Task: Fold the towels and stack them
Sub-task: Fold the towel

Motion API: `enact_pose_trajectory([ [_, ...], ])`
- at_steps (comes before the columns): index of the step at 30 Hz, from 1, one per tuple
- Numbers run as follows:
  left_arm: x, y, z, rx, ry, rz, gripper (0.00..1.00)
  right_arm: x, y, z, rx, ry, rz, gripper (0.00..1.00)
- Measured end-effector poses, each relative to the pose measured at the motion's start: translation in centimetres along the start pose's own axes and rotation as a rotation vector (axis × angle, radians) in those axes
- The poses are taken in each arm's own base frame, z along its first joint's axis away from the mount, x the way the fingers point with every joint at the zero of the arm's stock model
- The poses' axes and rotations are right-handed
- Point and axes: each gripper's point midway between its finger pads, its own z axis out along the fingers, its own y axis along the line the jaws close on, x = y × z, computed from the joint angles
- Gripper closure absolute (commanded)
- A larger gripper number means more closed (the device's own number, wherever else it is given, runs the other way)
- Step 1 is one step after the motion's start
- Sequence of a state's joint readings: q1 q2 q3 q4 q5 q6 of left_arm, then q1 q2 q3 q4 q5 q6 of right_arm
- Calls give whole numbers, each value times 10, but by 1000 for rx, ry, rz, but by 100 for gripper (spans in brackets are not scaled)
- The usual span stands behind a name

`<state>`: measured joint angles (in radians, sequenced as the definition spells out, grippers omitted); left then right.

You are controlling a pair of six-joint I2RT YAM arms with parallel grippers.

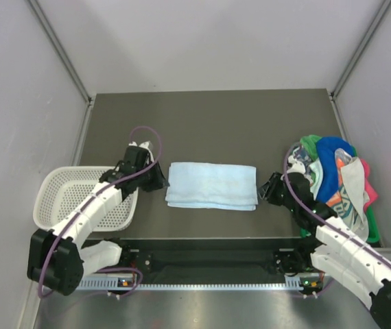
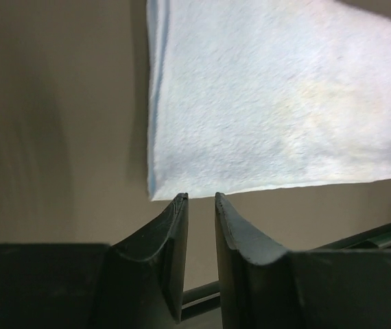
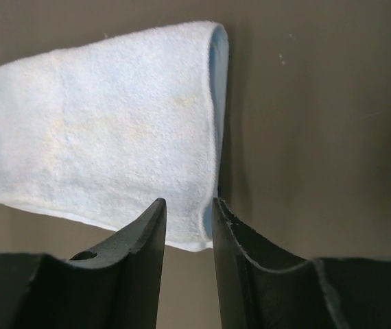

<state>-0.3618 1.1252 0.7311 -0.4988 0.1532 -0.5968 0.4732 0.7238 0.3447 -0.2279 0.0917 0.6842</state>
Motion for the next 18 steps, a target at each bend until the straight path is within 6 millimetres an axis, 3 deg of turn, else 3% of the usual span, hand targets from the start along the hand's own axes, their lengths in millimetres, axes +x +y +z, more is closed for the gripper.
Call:
enact_pose_trajectory([
  [4,-13,-15,4,41,-13,2,76,-10,16,-1,-22,-6,-6,68],
  [9,1,-15,29,35,64,-21,88,11,28,13,-23,80,-15,70],
  [12,15,-8,42,23,101,-53,92,34,24,21,-16,142,-4,70],
  [15,41,11,50,-26,157,-106,95,56,8,22,14,178,31,69],
  [18,60,21,53,-47,189,-155,95,64,2,22,16,178,67,69],
])
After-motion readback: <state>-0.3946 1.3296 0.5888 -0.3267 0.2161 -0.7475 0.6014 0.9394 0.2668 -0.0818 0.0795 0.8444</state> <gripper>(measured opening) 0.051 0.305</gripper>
